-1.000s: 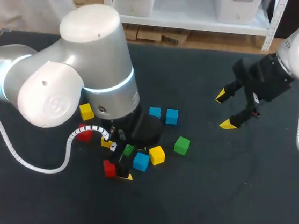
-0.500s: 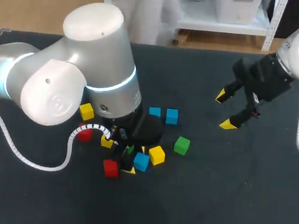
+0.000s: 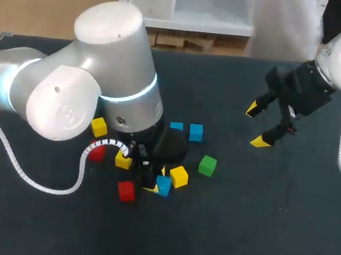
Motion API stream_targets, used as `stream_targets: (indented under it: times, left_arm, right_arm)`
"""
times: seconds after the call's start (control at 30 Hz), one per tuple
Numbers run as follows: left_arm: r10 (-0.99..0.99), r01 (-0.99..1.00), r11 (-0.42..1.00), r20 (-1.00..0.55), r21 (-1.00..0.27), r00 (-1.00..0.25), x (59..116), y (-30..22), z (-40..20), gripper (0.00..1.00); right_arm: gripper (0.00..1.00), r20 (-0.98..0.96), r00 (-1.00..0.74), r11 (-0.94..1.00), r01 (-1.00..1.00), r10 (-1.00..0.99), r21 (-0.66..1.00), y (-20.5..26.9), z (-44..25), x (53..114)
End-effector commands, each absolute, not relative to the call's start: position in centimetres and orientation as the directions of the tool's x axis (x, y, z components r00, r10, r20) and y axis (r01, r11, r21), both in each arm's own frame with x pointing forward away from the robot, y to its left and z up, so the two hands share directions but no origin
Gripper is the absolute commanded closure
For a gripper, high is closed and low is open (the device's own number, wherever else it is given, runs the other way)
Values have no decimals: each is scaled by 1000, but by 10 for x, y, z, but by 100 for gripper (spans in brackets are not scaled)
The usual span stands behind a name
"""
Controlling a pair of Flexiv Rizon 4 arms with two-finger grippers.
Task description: Place the blue cubes, place green cubes on the blue cubes, place the yellow cubes on the green cubes, then place the red cubes on the yellow cubes, and place purple cube on the red cubes.
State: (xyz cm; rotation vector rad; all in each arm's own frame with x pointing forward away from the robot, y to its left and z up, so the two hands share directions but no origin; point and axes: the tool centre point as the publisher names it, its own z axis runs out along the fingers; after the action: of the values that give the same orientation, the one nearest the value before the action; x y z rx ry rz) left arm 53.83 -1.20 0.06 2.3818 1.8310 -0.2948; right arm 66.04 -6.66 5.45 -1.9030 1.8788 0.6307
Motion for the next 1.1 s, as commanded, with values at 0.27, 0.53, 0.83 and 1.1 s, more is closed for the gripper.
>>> stream_targets:
  times: [0.27, 0.53, 0.83, 1.1]
  left_arm:
    - [953, 973, -232, -200, 10, 229, 555, -1, 47, 100]
    - [959, 976, -216, -180, 25, 217, 595, 9, 55, 100]
    - [969, 985, -170, -177, 15, 170, 638, 14, 38, 100]
    - [967, 992, -125, -223, 13, 125, 656, 13, 17, 100]
  right_arm:
    - [0, -570, 0, -26, -999, -822, 37, -67, 54, 661]
    - [0, -570, 0, -26, -999, -822, 37, -67, 54, 661]
    - [0, -570, 0, -26, -999, -822, 37, -67, 54, 661]
    - [0, -570, 0, -26, -999, -822, 37, -67, 54, 661]
